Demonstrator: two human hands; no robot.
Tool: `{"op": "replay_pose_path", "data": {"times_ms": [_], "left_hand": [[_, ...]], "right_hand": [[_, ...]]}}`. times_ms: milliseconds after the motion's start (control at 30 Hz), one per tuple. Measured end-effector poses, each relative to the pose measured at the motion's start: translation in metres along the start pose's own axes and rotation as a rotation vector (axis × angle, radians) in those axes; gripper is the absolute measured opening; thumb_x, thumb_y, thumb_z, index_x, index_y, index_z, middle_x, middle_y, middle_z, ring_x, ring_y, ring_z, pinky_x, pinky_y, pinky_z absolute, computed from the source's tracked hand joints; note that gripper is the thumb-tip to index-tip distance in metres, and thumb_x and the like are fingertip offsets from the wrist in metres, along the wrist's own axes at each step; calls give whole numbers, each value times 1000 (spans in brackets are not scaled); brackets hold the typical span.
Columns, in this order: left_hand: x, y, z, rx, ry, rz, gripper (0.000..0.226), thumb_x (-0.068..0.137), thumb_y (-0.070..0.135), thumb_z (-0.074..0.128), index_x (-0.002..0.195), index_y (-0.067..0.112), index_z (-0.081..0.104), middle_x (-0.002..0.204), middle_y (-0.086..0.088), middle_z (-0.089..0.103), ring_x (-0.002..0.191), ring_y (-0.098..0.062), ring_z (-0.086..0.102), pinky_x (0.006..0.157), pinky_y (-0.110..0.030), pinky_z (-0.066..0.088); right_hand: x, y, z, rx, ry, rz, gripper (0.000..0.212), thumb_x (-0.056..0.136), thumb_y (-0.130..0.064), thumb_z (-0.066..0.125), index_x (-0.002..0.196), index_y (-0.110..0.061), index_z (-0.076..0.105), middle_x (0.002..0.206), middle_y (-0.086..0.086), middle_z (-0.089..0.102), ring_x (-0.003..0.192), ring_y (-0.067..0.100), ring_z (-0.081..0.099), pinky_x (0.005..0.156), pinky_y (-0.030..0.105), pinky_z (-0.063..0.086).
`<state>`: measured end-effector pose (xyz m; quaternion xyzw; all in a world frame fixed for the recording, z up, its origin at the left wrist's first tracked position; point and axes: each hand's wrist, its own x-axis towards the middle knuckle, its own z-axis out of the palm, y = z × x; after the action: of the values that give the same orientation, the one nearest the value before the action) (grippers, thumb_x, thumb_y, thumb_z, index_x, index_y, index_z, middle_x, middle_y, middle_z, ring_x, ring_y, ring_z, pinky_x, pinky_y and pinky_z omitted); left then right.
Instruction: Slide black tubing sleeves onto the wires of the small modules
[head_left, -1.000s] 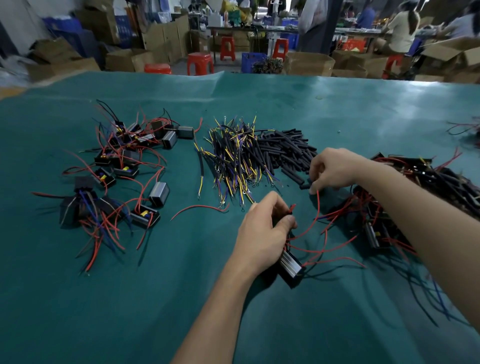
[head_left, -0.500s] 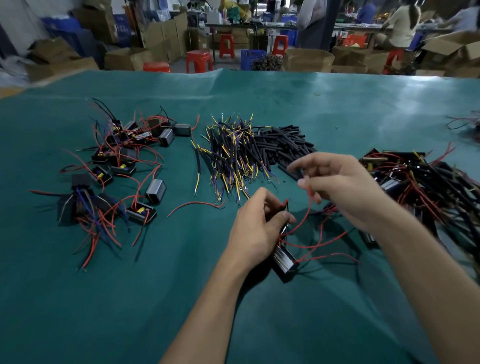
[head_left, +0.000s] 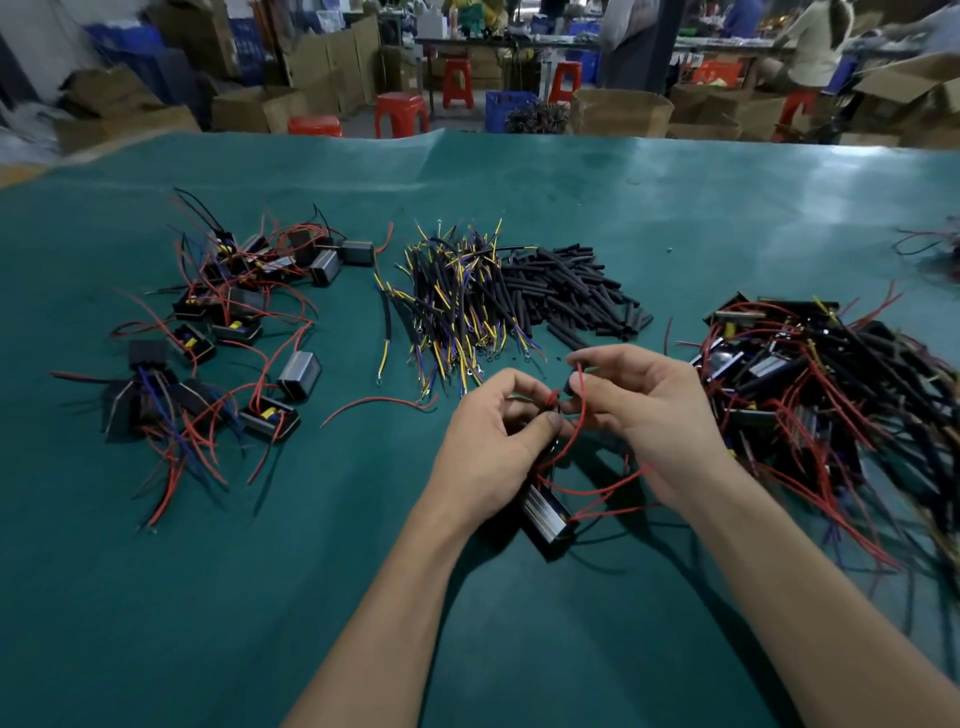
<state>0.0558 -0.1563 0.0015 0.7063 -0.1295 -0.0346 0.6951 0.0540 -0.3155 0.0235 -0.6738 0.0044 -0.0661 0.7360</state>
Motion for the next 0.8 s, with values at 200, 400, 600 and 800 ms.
{"op": "replay_pose_path", "data": {"times_ms": [200,400,600,800], "left_hand": [[0,-1,-1,45,-25,-10,18,94,2,65,96,15,53,77,1,77,64,-12,66,65,-26,50],[0,0,-1,30,-13,-33,20,92,4,66,96,16,51,78,-1,78,64,-14,68,64,-28,52],[-1,1,-2,-7,-31,-53,25,92,2,64,98,17,46,78,-5,77,63,-17,68,61,-27,52],[0,3,-1,-19,-15,-46,20,96,-2,59,95,16,50,66,-1,70,56,-10,57,57,-23,45]], "right_hand": [[0,2,2,-43,-23,-2,15,86,0,75,95,-12,76,82,10,70,74,20,66,71,33,59],[1,2,2,-58,-21,-49,16,86,-1,76,95,-13,77,80,8,73,71,17,67,65,25,58],[1,1,0,-49,-22,-20,16,84,2,76,92,-12,77,76,10,73,66,18,67,60,24,56],[2,4,0,-60,4,-24,15,82,3,77,88,-11,77,71,8,73,59,14,66,57,21,54]]}}
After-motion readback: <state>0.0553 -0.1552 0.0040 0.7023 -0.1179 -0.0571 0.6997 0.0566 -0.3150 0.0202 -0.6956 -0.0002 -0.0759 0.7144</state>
